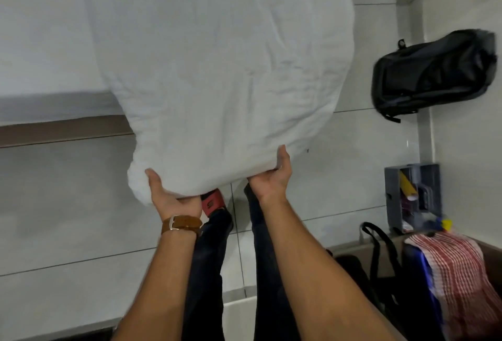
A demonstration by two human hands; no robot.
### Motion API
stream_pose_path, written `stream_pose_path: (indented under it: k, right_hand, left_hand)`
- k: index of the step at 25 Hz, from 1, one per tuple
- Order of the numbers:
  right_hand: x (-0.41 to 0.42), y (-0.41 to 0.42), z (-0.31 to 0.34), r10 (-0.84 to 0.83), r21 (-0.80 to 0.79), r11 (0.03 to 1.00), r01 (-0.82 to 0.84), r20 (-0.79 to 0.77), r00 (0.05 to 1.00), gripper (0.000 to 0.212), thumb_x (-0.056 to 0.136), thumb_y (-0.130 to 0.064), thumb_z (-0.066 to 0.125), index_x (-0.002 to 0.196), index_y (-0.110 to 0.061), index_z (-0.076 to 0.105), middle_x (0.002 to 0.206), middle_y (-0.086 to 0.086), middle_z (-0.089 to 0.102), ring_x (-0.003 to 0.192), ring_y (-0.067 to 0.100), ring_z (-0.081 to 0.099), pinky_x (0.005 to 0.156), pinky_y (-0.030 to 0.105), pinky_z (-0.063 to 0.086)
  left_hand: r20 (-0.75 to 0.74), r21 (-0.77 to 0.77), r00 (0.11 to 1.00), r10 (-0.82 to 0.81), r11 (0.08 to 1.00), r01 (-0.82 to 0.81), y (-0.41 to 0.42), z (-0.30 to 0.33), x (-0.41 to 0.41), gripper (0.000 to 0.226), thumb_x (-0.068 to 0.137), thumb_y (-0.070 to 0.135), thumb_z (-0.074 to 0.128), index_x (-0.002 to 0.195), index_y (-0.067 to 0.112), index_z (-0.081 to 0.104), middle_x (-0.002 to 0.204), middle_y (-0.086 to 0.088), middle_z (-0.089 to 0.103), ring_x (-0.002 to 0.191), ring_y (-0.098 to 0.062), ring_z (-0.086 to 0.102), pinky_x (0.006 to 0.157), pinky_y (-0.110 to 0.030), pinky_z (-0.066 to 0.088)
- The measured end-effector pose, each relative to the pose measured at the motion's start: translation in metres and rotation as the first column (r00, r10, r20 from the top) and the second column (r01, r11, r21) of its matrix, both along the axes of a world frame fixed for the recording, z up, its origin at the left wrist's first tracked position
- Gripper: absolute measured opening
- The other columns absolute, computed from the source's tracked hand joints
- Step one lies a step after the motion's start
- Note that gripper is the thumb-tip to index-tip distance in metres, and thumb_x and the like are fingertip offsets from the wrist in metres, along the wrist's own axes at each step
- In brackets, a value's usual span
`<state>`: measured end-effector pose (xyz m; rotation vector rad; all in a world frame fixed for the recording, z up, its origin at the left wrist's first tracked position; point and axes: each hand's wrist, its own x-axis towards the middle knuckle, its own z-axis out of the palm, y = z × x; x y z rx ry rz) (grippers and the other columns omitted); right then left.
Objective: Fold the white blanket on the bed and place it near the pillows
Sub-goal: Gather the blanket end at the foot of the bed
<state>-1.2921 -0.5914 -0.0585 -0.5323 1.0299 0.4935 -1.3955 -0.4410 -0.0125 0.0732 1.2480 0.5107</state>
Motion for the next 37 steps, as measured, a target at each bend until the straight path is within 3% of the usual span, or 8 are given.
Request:
stream_pose_path:
  k: [4,8,16,19,25,30,34,37]
  right_hand:
    - [0.003,-0.006,0.048,-0.071,0.068,0.995,0.067,0.069,0.995,0.062,0.097,-0.055,0.071,0.148,-0.02,0.067,0.145,0.014,0.07,0.137,0.039,0.064,0.112,0.057,0.054]
    - [0.023,-0.018,0.072,-0.19,0.087,0.98,0.181,0.103,0.976,0.069,0.094,-0.067,0.066,0.147,-0.023,0.069,0.15,0.015,0.067,0.143,0.043,0.057,0.123,0.061,0.041]
    - [0.045,-0.012,0.094,-0.086,0.024,0.996,0.084,0.062,0.994,0.048,0.101,-0.03,0.07,0.147,-0.015,0.068,0.15,0.015,0.067,0.141,0.04,0.061,0.123,0.056,0.044]
    - [0.042,0.003,0.115,-0.088,0.016,0.996,0.087,0.093,0.992,0.043,0.102,-0.019,0.071,0.145,-0.012,0.069,0.143,0.016,0.071,0.138,0.038,0.064,0.122,0.056,0.045]
    - [0.055,-0.014,0.139,-0.029,-0.151,0.988,0.042,0.085,0.996,0.056,0.086,-0.009,0.083,0.139,-0.014,0.071,0.132,0.014,0.078,0.127,0.04,0.071,0.113,0.06,0.054]
    - [0.106,-0.03,0.183,-0.125,-0.229,0.962,0.149,0.114,0.986,0.028,0.101,-0.022,0.069,0.128,-0.018,0.075,0.12,0.008,0.083,0.104,0.029,0.081,0.096,0.045,0.064]
    - [0.176,-0.017,0.217,0.035,-0.528,0.848,0.028,0.108,0.993,0.044,0.084,-0.029,0.091,0.123,-0.028,0.07,0.119,-0.001,0.081,0.106,0.02,0.078,0.097,0.039,0.064]
    - [0.224,0.007,0.24,0.148,-0.597,0.801,-0.038,0.136,0.98,0.043,0.08,-0.028,0.092,0.118,-0.028,0.071,0.113,-0.004,0.082,0.103,0.019,0.079,0.095,0.043,0.066]
  left_hand:
    - [0.023,0.003,1.0,-0.016,1.0,0.016,0.003,0.042,0.003,0.057,0.088,0.057,0.076,0.136,0.028,0.068,0.128,-0.005,0.075,0.114,-0.031,0.074,0.095,-0.054,0.059]
    - [0.045,0.017,0.999,-0.01,1.0,0.009,0.008,0.063,0.011,0.058,0.087,0.055,0.078,0.136,0.027,0.068,0.131,-0.006,0.073,0.122,-0.033,0.069,0.107,-0.057,0.052]
    - [0.121,0.075,0.99,0.07,0.994,-0.08,0.003,0.102,0.035,0.063,0.087,0.07,0.068,0.137,0.032,0.066,0.131,-0.003,0.074,0.12,-0.031,0.071,0.104,-0.056,0.055]
    - [0.134,0.061,0.99,-0.032,0.998,0.024,-0.021,0.108,0.063,0.07,0.085,0.069,0.07,0.142,0.029,0.062,0.136,-0.008,0.071,0.126,-0.036,0.067,0.104,-0.059,0.053]
    - [0.115,0.036,0.987,-0.115,0.993,0.111,-0.016,0.118,0.084,0.051,0.095,0.039,0.075,0.141,0.018,0.063,0.129,-0.009,0.074,0.121,-0.032,0.07,0.101,-0.054,0.057]
    - [0.091,0.162,0.993,-0.071,0.985,0.055,0.016,0.148,0.116,0.048,0.093,0.038,0.075,0.137,0.02,0.067,0.128,-0.009,0.075,0.118,-0.031,0.071,0.101,-0.051,0.057]
    - [-0.005,0.293,0.998,-0.066,0.954,0.064,0.055,0.178,0.171,0.066,0.082,0.049,0.084,0.139,0.022,0.065,0.128,-0.007,0.075,0.115,-0.029,0.073,0.096,-0.051,0.06]
    - [-0.092,0.32,0.996,-0.002,0.947,0.031,0.081,0.198,0.217,0.074,0.072,0.043,0.092,0.137,0.019,0.063,0.121,-0.006,0.077,0.105,-0.025,0.077,0.085,-0.047,0.065]
